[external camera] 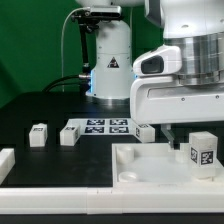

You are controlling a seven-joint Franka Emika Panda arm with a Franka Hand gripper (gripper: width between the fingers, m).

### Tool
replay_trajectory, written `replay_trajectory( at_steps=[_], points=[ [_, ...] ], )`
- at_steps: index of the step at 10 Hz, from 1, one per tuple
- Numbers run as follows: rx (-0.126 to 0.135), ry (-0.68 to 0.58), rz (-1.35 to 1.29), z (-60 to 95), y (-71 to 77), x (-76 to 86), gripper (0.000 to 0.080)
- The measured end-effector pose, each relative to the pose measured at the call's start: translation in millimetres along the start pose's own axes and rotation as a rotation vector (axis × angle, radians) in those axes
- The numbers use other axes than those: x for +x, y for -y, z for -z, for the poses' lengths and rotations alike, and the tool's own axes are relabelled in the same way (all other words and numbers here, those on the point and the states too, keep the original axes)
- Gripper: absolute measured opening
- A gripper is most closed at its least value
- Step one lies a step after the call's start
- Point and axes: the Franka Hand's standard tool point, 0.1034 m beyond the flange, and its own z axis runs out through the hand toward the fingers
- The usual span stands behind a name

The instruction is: Assemble one leg

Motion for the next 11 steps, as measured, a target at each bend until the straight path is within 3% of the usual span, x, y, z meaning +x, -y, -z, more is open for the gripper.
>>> replay_trajectory(
  at_steps=[4,5,6,7,8,11],
  points=[
    [-0.01,-0.022,0.184,0.4,-2.4,-3.5,0.0649],
    [-0.01,-0.022,0.184,0.2,-2.5,-3.5,0.0501],
    [-0.01,-0.021,0.184,0.1,-2.5,-3.6,0.0501],
    [-0.01,-0.021,0.184,0.1,-2.5,-3.6,0.0363],
    [-0.01,-0.021,0.184,0.1,-2.5,-3.6,0.0291],
    [-0.009,-0.021,0.141,0.0,-2.3,-3.7,0.0291]
  ],
)
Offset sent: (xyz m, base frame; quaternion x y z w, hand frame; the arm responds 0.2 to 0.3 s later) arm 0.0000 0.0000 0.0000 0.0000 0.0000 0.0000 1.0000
